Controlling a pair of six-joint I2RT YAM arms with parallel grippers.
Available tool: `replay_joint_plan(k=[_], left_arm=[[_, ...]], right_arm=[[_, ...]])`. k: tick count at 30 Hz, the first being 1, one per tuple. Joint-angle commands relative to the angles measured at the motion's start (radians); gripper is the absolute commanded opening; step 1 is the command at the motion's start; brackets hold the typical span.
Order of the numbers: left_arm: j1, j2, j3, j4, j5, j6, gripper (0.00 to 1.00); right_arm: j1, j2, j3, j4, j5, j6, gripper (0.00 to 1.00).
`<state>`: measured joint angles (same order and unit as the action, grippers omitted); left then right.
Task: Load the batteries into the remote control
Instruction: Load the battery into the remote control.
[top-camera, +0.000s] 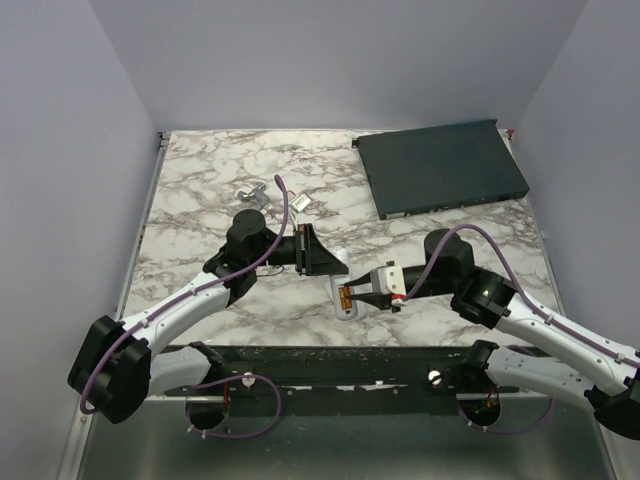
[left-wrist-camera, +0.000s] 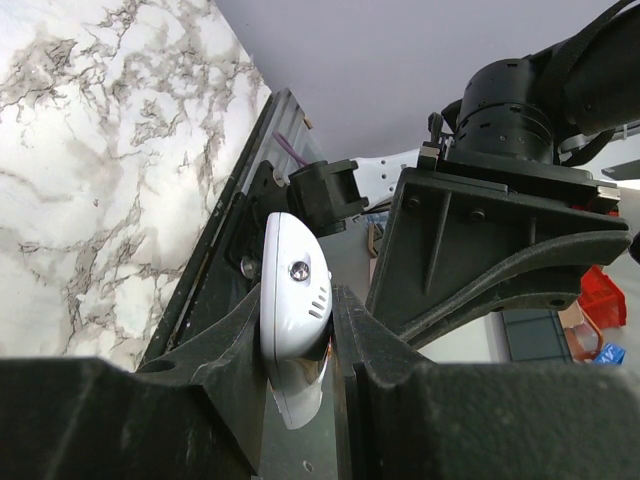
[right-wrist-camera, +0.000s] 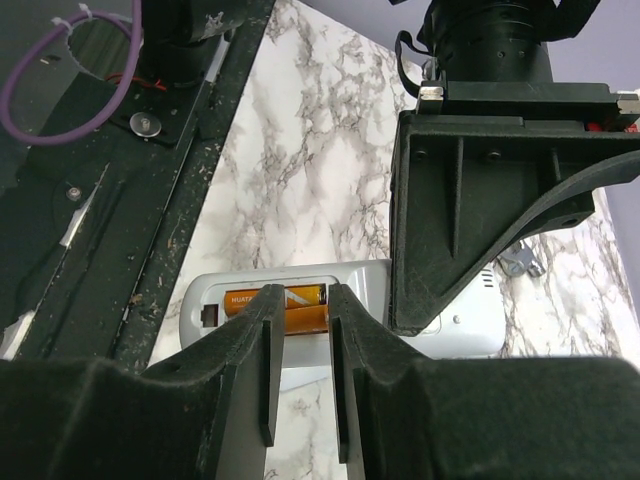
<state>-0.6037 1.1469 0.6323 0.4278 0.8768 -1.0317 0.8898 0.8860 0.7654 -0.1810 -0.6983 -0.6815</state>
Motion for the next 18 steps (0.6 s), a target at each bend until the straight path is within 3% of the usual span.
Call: replay_joint_plan(k=[1, 18], left_arm=[[-0.007, -0.013, 0.032, 0.022, 0.022, 0.017, 0.00], [-0.007, -0.010, 0.036, 0.028, 0.022, 0.015, 0.00]], right_arm=[[-0.002, 0.006, -0.017, 0.000, -0.020, 0.007, 0.30], [-0.001, 0.016, -0.012, -0.026, -0.015, -0.002, 0.27]])
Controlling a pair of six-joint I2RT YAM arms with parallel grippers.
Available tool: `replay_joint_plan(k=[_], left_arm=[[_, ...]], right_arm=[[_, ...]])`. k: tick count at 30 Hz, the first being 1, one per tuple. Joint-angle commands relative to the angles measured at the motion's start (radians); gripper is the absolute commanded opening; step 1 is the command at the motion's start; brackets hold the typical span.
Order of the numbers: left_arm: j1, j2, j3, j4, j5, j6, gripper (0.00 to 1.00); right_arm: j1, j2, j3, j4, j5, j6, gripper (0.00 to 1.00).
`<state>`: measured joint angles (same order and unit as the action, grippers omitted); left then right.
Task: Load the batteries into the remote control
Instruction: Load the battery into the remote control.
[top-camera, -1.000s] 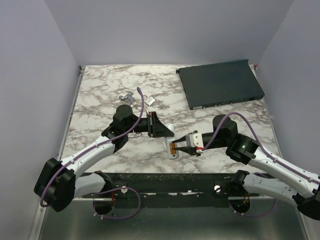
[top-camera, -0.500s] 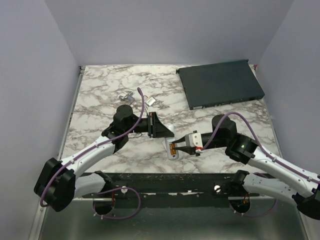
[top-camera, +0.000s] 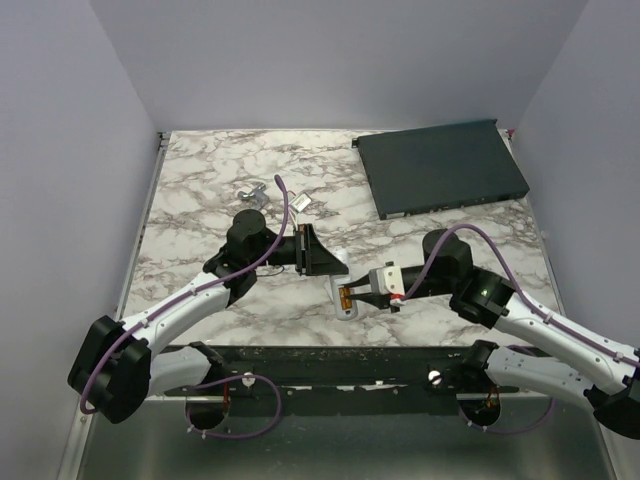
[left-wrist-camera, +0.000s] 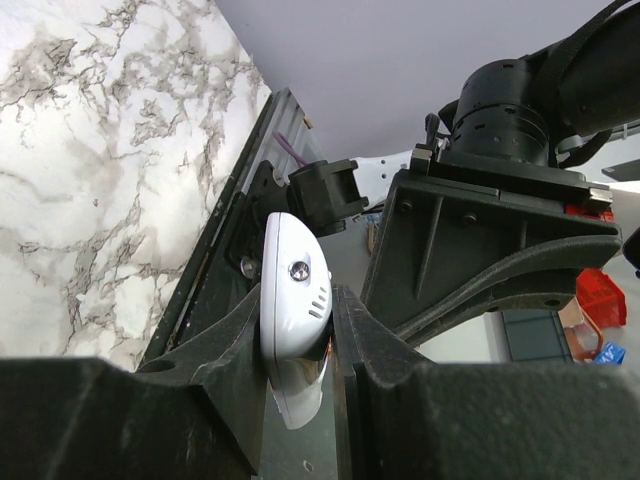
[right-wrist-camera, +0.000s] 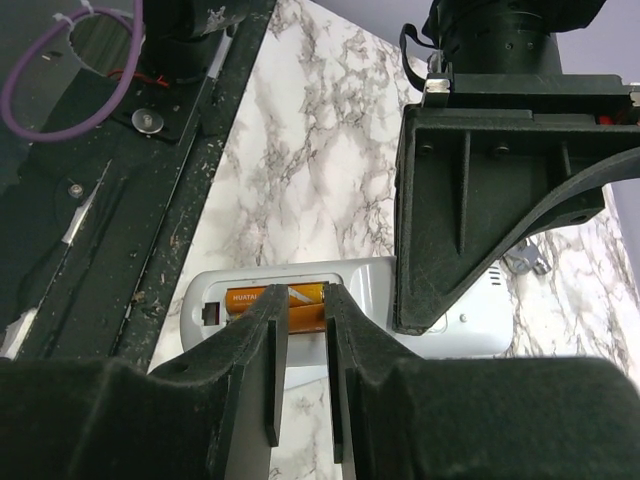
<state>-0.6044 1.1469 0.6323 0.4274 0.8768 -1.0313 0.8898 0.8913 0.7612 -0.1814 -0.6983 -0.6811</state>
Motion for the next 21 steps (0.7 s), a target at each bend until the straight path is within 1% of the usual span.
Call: replay_joint_plan(k=[1, 15, 21], left_arm=[[-0.006, -0.010, 0.037, 0.028, 0.021, 0.013, 0.00], [-0.006, -0.010, 0.052, 0.033, 0.017, 0.013, 0.00], [-0.006, -0.006, 0.064, 0.032, 0.019, 0.013, 0.00]], right_arm=[[-0.002, 0.011, -0.008, -0.027, -0.015, -0.002, 0.27], [-0.001, 0.039, 0.020, -0.100, -0.028, -0.019, 0.19], [-0.001, 0.039, 0.020, -0.109, -0.027, -0.024, 0.18]])
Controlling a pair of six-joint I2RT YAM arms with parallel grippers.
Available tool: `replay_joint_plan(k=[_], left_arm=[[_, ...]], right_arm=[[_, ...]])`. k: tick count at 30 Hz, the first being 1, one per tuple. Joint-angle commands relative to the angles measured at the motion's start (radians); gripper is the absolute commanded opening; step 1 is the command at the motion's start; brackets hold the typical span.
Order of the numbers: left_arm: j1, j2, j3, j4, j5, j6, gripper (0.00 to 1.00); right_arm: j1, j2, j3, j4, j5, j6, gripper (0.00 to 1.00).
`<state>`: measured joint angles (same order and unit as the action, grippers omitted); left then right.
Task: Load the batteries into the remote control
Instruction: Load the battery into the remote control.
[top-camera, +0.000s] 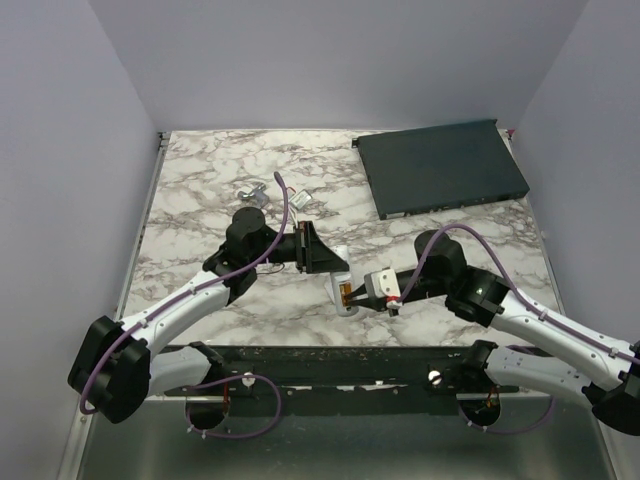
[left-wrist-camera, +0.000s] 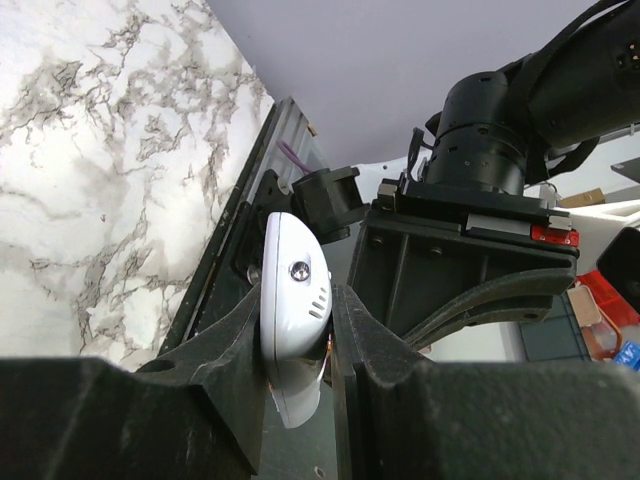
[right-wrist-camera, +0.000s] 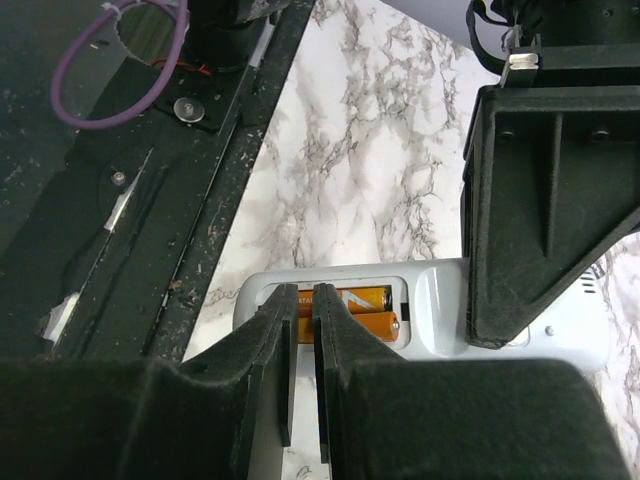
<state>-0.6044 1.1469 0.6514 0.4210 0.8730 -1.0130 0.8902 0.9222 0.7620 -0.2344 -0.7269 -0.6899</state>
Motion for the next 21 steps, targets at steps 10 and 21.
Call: replay_joint_plan(k=[10, 21], left_arm=[[-0.006, 0.011, 0.052, 0.039, 0.026, -0.006, 0.00], [-0.006, 0.019, 0.055, 0.041, 0.027, -0.007, 0.00]], right_arm=[[-0.001, 0.005, 0.040, -0.049, -0.027, -0.020, 0.19], [-0.002, -0.042, 0.040, 0.047, 0.010, 0.013, 0.31]])
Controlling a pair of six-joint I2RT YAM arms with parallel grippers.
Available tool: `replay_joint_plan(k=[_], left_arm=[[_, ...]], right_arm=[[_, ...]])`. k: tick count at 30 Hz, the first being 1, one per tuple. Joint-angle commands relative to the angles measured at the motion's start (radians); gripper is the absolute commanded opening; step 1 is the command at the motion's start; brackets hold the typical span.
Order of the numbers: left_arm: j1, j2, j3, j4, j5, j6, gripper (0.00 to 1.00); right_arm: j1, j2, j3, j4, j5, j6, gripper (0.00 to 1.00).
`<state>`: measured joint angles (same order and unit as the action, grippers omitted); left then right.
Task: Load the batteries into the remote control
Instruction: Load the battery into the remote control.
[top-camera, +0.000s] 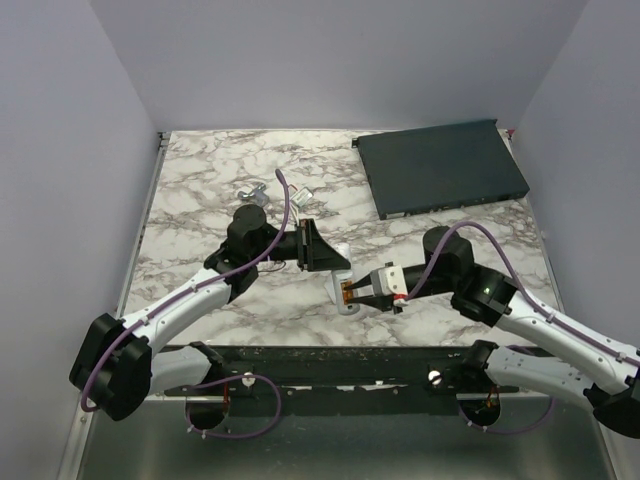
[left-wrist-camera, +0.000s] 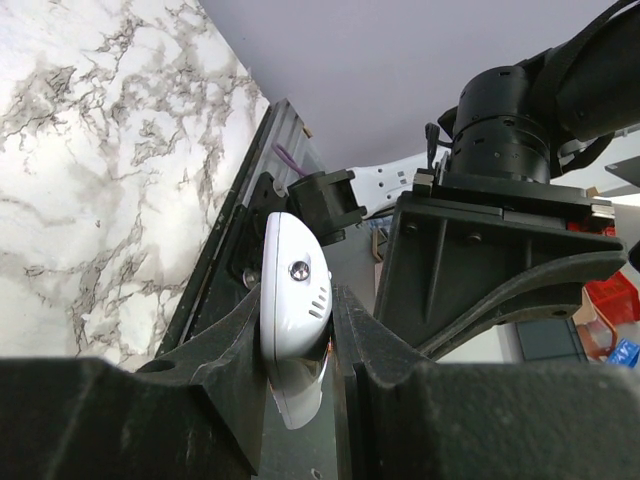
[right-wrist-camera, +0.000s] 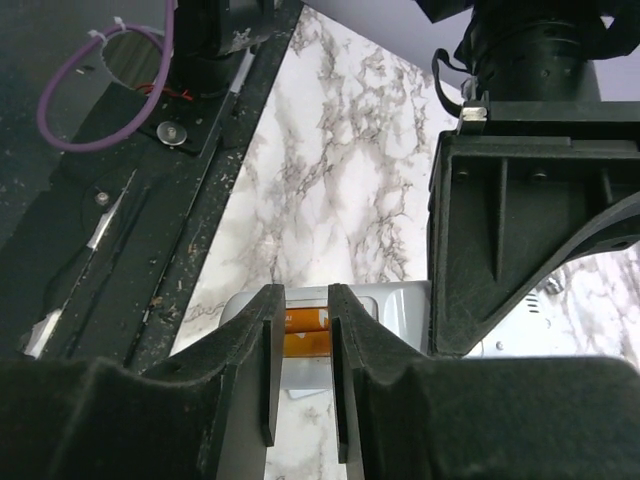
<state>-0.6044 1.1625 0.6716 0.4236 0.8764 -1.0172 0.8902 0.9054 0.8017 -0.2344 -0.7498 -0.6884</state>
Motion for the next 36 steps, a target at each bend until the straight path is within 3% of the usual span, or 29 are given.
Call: replay_joint_plan(k=[1, 4, 10, 36], left_arm=[[-0.006, 0.003, 0.034, 0.040, 0.024, -0.003, 0.00], [-0.006, 0.006, 0.035, 0.040, 0.026, -0.004, 0.00], [-0.006, 0.009, 0.034, 0.041, 0.027, -0.002, 0.00], [-0.006, 0.001, 0.035, 0.038, 0.021, -0.003, 0.00]], right_arm=[[-0.002, -0.026, -0.006, 0.049, 0.045, 0.010, 0.32], [-0.002, -0.025, -0.016, 0.051, 0.061, 0.005, 0.38], [-0.002, -0.028, -0.019, 0.069, 0.063, 0.016, 0.39], [-0.003, -0.044, -0.039, 0.033, 0.120, 0.028, 0.33]])
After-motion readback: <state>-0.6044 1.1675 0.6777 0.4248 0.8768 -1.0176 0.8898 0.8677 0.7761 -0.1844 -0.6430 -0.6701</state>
